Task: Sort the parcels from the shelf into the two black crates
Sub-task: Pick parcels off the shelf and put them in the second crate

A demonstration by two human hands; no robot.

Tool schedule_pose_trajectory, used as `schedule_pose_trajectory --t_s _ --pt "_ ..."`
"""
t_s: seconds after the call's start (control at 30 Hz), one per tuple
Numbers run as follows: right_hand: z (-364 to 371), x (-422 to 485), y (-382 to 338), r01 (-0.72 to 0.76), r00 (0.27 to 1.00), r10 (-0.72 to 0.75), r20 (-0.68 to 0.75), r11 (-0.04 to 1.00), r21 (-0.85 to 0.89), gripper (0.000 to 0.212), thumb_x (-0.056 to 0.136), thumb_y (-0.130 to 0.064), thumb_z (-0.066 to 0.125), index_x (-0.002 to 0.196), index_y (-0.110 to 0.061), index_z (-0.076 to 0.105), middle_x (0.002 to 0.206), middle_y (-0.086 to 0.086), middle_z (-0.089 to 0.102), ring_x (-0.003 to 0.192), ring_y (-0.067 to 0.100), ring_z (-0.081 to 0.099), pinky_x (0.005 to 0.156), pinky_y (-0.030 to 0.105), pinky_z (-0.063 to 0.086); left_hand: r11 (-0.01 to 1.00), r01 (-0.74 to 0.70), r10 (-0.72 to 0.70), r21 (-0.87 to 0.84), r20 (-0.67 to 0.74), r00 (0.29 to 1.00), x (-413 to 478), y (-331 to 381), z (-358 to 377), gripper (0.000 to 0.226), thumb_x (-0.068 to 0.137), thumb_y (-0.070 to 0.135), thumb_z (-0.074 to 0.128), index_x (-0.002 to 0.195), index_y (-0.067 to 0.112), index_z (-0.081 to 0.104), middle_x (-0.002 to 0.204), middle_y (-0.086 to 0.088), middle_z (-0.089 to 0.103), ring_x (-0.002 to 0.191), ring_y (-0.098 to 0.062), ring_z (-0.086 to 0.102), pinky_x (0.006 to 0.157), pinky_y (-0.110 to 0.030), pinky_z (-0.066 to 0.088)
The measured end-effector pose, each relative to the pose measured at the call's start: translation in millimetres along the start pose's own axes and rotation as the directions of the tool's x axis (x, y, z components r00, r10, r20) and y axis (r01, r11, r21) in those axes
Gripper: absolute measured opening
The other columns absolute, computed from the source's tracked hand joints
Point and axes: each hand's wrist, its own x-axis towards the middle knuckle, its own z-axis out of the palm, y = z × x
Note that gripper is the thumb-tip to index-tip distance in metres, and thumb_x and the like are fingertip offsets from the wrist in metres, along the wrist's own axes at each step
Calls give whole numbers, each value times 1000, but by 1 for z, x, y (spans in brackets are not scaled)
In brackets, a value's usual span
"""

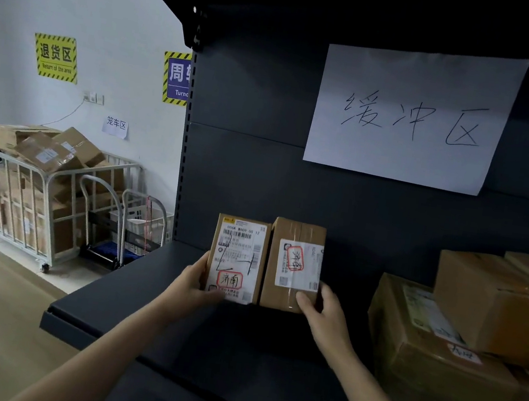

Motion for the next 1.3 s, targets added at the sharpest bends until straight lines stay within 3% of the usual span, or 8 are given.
schedule_pose_trajectory --t_s 0.1,0.2,0.4,0.6,0.9,1.03,1.17,1.3 --pt "-4 -10 -9 0 1000 0 -2 996 87 49 88 -30 59 132 -26 39 118 -11 53 109 5 50 87 21 42 998 -33 33 -60 -7 999 -8 11 7 63 79 -8 65 116 40 47 103 15 72 93 -6 69 73 -14 53" --pt "-6 -19 -16 4 1000 -5 8 991 131 51 89 -26 59 134 -27 36 108 -23 51 106 -1 48 85 16 39 995 -40 38 -90 -28 999 -13 16 15 69 78 -5 67 120 43 43 104 14 71 94 -7 68 72 -14 53" --pt "-19 -36 -20 36 999 -38 7 989 146 54 90 -23 57 137 -27 31 116 -18 50 108 -2 44 93 20 35 991 -45 42 -128 -21 999 -24 27 27 70 78 -8 65 127 35 40 114 1 67 101 -13 67 78 -20 54" --pt "-33 -55 -22 55 998 -57 11 989 140 50 91 -21 56 134 -29 32 105 -30 45 99 -11 44 82 8 33 989 -42 37 -139 -35 999 -44 37 43 74 80 -10 63 137 27 33 120 0 64 104 -13 66 79 -20 54" --pt "-31 -81 -22 75 995 -86 43 977 202 52 90 -19 57 136 -25 34 119 -12 51 114 4 46 98 24 37 996 -41 32 -85 -109 994 -87 46 50 74 81 -5 64 140 25 31 120 0 64 108 -14 64 88 -27 54" --pt "-24 -90 -23 87 992 -105 70 970 226 51 90 -18 57 134 -28 35 116 -16 49 112 2 45 96 23 37 997 -35 25 -65 -145 989 -106 47 48 71 80 -2 66 133 33 35 114 8 68 106 -10 64 82 -19 54" --pt "-14 -98 -28 93 988 -120 101 967 239 48 89 -18 57 132 -29 37 112 -19 51 102 -4 48 85 13 39 998 -13 3 -58 -183 983 -122 48 39 74 80 -3 66 139 26 32 117 5 66 107 -11 64 82 -19 54" --pt "-1 -106 -37 120 982 -150 117 965 232 46 89 -19 58 130 -29 39 115 -17 51 108 -1 46 92 19 36 998 23 -37 -64 -225 974 -139 48 25 81 80 0 67 144 28 27 117 6 66 106 -10 64 81 -20 55"
